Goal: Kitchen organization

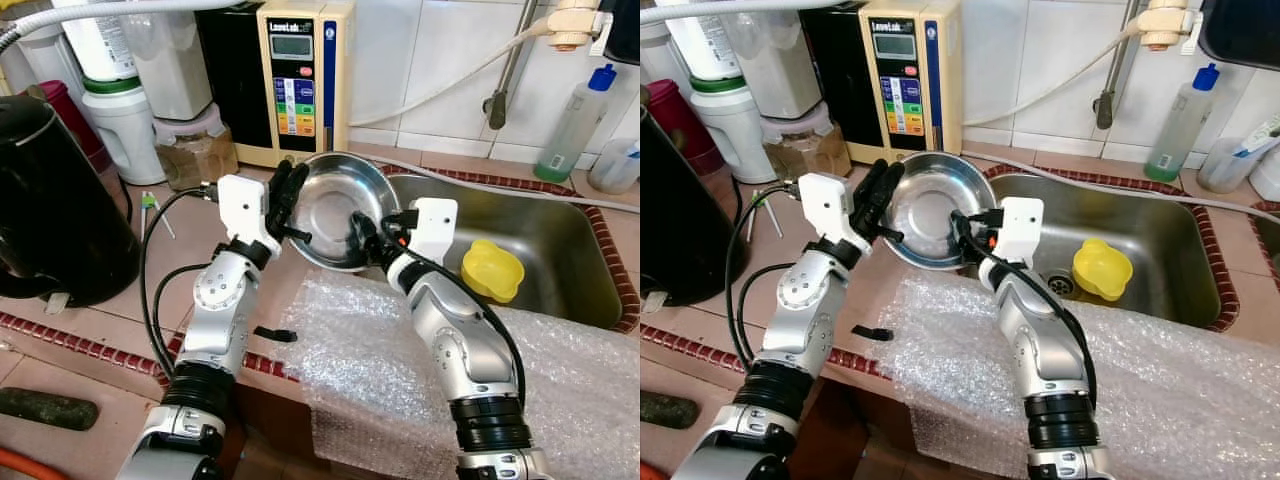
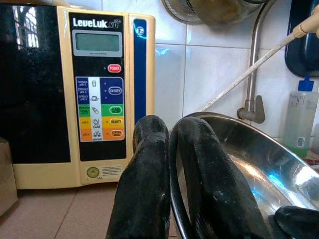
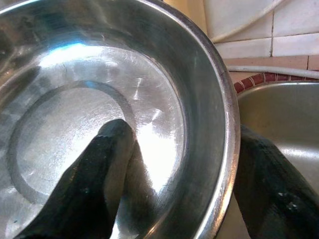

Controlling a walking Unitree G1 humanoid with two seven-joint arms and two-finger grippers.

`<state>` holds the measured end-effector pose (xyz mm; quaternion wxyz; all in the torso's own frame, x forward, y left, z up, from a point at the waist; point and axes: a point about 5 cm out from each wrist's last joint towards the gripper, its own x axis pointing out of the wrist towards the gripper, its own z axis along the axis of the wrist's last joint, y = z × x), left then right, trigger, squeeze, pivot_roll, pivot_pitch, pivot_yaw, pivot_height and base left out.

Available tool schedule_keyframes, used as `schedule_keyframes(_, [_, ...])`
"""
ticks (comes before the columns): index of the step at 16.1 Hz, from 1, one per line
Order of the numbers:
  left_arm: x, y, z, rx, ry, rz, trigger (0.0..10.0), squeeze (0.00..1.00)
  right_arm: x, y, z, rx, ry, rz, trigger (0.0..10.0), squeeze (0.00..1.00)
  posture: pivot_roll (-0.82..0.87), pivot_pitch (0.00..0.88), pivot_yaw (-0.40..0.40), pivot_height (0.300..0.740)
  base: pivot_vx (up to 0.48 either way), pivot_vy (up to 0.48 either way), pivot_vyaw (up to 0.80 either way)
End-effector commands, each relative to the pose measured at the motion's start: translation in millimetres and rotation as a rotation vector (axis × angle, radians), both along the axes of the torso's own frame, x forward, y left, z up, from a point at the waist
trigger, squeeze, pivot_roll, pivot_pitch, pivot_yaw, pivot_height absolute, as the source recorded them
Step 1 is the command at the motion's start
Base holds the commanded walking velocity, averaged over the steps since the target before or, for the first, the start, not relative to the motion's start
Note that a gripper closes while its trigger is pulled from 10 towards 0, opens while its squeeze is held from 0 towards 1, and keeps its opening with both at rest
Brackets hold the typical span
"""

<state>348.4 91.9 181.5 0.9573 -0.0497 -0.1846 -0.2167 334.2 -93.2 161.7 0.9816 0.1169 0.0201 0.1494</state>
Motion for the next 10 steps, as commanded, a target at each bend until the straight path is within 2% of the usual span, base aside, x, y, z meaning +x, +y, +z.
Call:
schedule_keyframes(1, [-1.1, -6.5, 4.1, -0.003, -0.012, -0.024, 0.0, 0.0, -1.2, 5.8, 8.4, 0.003, -0.025, 0.022, 0.0, 0.0, 0.03, 0.0, 0.047, 0.74, 0.0, 0.0, 0.0])
schedule_keyframes(7, [-0.3, -7.1, 5.1, -0.005, -0.012, -0.026, 0.0, 0.0, -1.8, -1.5, 5.5, 0.06, 0.006, -0.017, 0.0, 0.0, 0.03, 0.0, 0.05, 0.74, 0.0, 0.0, 0.0])
schedule_keyframes(10, [0.3, -5.4, 5.0, 0.0, -0.012, -0.018, 0.0, 0.0, 0.3, -5.1, 6.1, 0.052, 0.01, -0.036, 0.0, 0.0, 0.03, 0.0, 0.05, 0.74, 0.0, 0.0, 0.0])
